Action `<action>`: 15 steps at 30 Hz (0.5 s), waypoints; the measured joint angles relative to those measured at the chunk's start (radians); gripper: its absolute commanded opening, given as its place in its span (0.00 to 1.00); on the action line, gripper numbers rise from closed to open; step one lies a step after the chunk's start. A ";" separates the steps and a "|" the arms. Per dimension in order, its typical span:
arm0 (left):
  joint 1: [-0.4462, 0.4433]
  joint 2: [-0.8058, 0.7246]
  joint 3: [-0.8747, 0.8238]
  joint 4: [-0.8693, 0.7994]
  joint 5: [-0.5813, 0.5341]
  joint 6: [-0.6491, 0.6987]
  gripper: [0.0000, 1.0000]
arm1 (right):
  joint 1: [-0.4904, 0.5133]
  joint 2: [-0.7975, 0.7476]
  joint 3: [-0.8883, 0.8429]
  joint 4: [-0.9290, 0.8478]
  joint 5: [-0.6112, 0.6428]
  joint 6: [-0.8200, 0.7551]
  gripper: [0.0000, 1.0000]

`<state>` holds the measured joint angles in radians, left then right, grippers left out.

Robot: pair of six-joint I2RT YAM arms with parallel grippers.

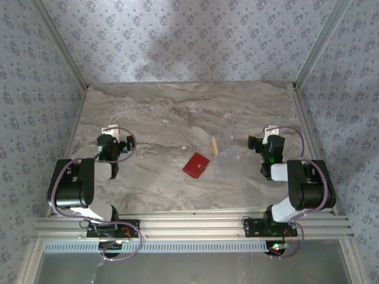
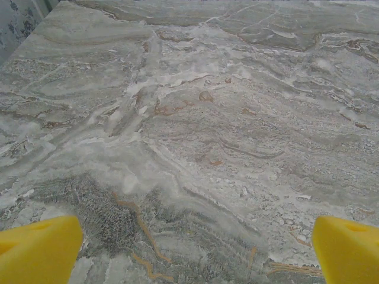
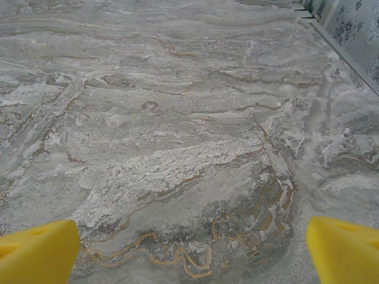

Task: Put the credit cards into the card holder
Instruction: Move the storage box to the center of the table.

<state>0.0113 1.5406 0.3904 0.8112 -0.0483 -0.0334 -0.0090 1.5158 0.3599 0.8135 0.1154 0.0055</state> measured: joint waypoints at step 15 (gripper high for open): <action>0.009 0.000 0.002 0.000 0.011 -0.001 1.00 | 0.000 0.000 0.000 0.000 0.000 0.000 1.00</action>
<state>0.0200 1.5406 0.3923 0.8112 -0.0376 -0.0341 -0.0090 1.5158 0.3599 0.8135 0.1154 0.0055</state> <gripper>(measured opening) 0.997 0.998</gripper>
